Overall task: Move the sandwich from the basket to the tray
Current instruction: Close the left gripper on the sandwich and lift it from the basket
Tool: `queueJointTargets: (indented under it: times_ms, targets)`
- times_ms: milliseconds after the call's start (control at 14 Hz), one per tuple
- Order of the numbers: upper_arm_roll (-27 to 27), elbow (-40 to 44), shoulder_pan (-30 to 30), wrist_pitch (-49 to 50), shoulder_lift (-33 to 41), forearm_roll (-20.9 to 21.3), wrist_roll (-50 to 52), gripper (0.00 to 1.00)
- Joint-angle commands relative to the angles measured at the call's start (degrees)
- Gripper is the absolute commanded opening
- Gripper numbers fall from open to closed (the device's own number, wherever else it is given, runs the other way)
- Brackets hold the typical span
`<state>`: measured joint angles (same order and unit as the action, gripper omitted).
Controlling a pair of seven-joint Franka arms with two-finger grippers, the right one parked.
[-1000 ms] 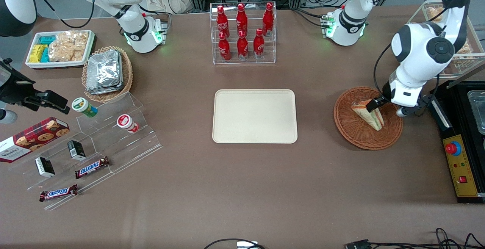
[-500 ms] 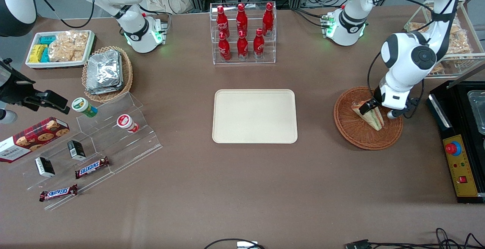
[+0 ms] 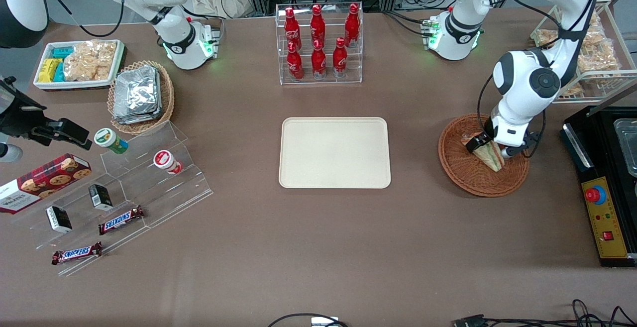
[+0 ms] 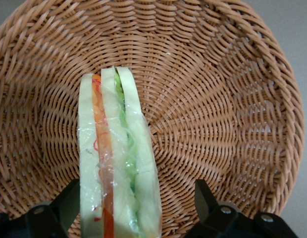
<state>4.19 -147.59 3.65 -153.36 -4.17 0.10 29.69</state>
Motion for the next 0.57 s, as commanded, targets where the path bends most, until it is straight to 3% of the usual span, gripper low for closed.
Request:
queueJointTargets:
  times_ms: [0, 71, 214, 500]
  targets:
    - [0.11, -0.77, 1.01, -1.50, 0.21, 0.60, -0.50, 0.53]
    - [0.03, -0.77, 1.01, -1.41, 0.21, 1.04, -0.60, 0.39]
    - [0.03, -1.29, 1.27, -1.41, 0.65, 1.13, -3.74, 0.26]
    - [0.11, -0.94, 4.97, 7.09, 6.25, 1.13, -13.42, 0.21]
